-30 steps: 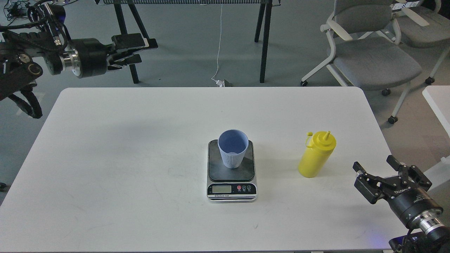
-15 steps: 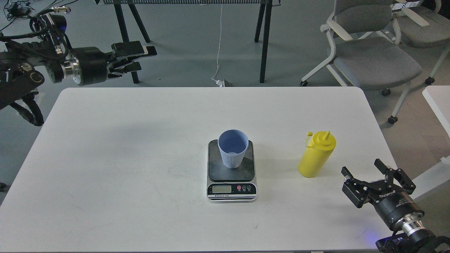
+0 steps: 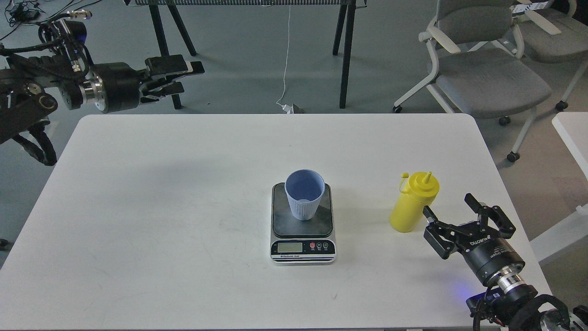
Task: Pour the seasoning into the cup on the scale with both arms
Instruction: 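Move the right gripper low toward the yellow squeeze bottle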
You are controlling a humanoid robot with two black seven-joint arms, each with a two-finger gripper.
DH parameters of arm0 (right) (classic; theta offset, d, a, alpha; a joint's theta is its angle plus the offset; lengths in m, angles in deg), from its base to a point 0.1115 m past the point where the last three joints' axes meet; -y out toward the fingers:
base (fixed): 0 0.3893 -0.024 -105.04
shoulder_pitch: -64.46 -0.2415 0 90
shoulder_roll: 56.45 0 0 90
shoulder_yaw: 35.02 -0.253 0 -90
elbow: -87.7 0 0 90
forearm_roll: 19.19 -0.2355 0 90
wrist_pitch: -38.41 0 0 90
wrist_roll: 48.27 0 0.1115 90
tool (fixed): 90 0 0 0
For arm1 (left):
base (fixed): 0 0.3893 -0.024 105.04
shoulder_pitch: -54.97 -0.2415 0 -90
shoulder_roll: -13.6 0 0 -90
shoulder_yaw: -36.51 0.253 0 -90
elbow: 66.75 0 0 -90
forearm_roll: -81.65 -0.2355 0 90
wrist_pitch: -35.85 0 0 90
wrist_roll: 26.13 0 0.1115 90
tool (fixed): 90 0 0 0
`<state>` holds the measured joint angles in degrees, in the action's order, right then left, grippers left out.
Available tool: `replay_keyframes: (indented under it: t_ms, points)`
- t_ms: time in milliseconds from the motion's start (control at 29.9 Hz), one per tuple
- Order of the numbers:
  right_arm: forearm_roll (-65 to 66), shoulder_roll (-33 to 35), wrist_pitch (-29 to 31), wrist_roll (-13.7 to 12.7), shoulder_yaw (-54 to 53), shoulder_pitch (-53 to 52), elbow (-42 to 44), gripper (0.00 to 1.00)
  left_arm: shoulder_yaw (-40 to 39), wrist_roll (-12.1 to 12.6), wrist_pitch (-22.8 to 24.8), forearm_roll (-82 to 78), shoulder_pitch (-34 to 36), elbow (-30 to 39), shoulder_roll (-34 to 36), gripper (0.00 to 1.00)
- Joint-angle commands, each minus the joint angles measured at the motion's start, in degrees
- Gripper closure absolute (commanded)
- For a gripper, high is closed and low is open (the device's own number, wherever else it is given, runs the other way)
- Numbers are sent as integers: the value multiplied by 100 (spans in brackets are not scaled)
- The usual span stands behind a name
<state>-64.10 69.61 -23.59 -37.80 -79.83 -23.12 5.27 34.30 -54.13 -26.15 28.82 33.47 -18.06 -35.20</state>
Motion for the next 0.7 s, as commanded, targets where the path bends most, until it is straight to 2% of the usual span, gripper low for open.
replay_keyframes:
  t_ms: [0, 134, 668]
  points:
    - [17, -134, 0, -1, 60, -21, 174, 0, 1, 0, 0, 0, -3, 0, 2, 1]
    - [96, -319, 0, -115, 69, -56, 429, 0, 1, 0, 0, 9, -20, 0, 2, 1]
    - [272, -706, 0, -124, 376, -575, 1053, 0, -105, 0, 0, 9, -126, 35, 2, 1]
